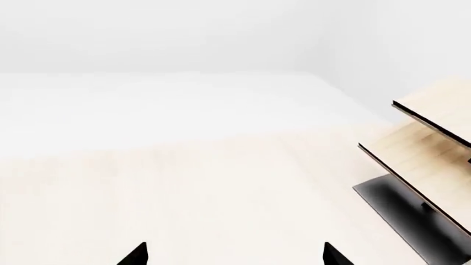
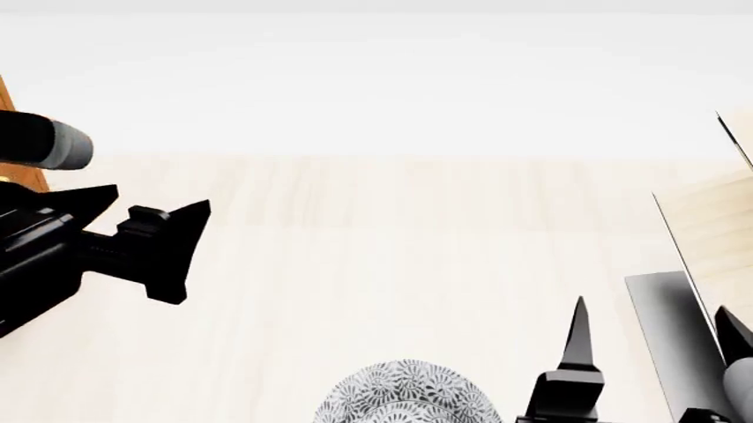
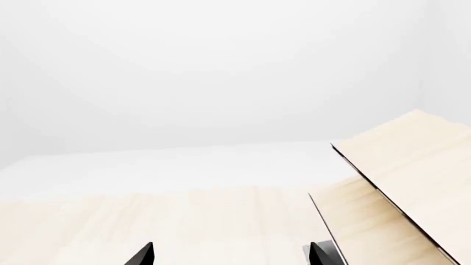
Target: Close the top drawer of the cabinet and put the bowl on top of it.
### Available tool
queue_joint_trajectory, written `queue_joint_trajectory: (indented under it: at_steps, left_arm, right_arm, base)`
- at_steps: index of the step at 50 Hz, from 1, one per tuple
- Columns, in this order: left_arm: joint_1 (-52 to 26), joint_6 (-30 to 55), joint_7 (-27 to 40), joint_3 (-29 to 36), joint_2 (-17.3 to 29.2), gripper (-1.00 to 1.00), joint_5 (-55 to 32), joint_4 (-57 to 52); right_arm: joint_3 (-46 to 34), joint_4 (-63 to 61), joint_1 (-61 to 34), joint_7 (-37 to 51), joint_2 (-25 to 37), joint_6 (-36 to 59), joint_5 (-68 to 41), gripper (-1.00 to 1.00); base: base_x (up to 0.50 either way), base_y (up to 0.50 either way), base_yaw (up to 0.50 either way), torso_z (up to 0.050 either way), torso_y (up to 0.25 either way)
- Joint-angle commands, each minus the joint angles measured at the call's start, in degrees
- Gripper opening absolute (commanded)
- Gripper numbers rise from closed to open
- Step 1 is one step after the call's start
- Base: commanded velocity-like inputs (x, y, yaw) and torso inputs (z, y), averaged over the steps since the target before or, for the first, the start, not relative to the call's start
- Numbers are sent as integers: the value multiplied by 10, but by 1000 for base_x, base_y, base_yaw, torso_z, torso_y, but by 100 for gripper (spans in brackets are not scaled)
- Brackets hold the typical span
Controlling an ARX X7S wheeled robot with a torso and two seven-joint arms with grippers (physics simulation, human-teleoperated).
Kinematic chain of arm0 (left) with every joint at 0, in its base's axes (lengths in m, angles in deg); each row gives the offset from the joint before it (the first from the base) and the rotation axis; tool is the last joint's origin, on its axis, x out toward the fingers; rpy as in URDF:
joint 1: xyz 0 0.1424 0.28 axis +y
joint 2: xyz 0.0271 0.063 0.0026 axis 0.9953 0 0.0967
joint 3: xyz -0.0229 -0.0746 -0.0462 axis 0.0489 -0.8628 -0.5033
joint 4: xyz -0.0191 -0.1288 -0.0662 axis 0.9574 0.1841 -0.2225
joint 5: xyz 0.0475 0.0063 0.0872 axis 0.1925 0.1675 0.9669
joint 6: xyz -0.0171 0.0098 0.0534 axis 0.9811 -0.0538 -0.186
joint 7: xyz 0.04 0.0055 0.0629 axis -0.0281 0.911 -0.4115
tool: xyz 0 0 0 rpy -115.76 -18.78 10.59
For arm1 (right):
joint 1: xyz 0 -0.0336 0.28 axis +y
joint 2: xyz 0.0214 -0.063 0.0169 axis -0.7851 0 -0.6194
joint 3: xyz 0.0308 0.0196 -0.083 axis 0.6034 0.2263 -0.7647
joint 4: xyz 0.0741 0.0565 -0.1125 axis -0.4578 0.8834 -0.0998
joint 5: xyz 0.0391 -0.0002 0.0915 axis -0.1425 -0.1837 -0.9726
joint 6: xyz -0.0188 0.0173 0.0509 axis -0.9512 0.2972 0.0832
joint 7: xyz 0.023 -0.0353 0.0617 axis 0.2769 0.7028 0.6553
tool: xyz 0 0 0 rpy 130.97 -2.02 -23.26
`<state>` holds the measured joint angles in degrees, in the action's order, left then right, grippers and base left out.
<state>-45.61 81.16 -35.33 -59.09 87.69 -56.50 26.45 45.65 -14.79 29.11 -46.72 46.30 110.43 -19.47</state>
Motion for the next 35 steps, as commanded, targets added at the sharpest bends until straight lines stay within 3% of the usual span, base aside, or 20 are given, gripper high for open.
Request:
queue_joint_trajectory:
  at_steps: [1,9,35]
  left_arm:
    - [-24,10,-9,5,-24,100,-22,64]
    - [-37,25,-19,6,-37,100,-48,106]
    - [-58,-14,-50,52,-69,100,3,167]
  right_arm:
    - [-9,5,9,-9,-2,-9,17,100]
    - [-21,9,0,-4,-2,-7,19,100]
    - [-28,16,10,-8,-3,-21,28,100]
  base:
    - [0,0,0,0,0]
    - [0,0,0,0,0]
    - [0,0,0,0,0]
